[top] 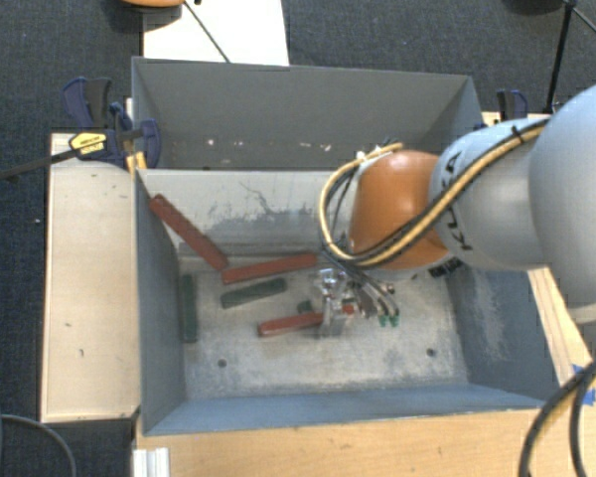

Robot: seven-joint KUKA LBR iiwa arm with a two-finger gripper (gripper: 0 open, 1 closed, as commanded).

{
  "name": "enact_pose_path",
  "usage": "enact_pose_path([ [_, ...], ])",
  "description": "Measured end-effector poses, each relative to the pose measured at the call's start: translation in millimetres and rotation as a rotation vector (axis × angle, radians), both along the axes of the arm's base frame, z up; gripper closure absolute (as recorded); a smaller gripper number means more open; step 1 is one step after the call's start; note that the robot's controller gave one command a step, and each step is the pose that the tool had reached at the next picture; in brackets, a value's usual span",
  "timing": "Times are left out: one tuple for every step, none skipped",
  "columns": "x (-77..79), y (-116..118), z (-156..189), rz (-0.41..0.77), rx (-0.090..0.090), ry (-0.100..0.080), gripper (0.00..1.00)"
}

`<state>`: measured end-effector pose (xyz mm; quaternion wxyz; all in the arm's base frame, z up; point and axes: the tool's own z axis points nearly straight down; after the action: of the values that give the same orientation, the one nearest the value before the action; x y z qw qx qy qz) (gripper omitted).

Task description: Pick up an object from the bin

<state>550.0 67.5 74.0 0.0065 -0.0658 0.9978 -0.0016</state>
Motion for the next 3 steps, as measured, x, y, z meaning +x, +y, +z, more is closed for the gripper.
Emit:
enact_pose_path([
  [-24.6,-56,143,0.008,0.002,0.010,1.00],
  [-24.8,-56,143,0.007,0.003,0.011,1.00],
  [-45.8,-84,121,-0.210,0.003,0.013,0.00],
])
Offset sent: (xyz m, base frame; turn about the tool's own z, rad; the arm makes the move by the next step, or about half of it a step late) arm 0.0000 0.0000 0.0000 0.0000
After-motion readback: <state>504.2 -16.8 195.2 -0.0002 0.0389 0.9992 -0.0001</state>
